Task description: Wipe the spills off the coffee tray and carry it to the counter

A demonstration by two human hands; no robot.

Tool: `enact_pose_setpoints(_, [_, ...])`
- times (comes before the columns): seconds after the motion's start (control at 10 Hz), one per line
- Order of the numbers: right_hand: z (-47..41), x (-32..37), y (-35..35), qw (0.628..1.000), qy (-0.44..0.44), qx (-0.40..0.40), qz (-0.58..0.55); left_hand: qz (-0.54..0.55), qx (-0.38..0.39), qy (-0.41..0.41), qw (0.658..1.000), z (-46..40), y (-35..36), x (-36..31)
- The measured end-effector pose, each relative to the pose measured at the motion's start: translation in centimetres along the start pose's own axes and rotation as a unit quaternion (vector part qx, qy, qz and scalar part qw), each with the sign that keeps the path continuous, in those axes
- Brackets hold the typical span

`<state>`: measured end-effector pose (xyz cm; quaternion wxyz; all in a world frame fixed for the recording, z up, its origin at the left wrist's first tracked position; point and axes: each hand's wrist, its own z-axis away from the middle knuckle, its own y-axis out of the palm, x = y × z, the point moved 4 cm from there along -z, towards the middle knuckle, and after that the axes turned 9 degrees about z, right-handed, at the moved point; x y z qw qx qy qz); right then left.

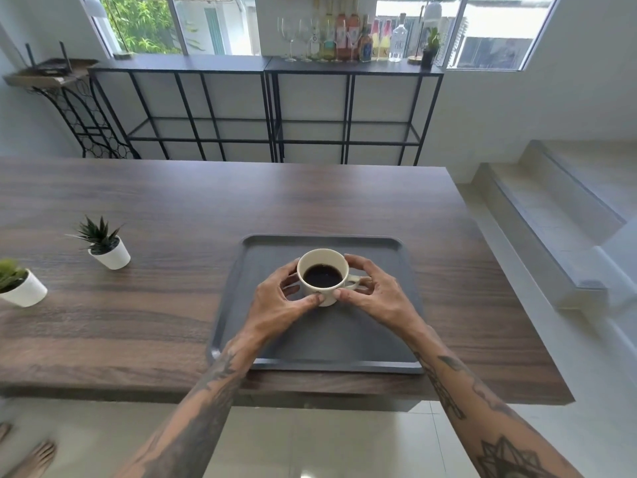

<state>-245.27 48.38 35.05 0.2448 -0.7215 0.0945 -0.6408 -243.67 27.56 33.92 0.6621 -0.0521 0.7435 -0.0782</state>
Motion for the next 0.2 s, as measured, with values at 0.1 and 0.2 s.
enact_pose_setpoints(0.1, [-0.45,0.33,-0.16,1.0,-0.003,-0.001,0.011,0.02,-0.002,-0.006,1.0,-0.62,0.04,0.33])
enact_pose_setpoints(0.2, [-0.59,0.79,-0.12,1.0,0.006,-0.003,0.01,-0.005,-0.005,0.004,1.0,-0.8,0.0,0.09])
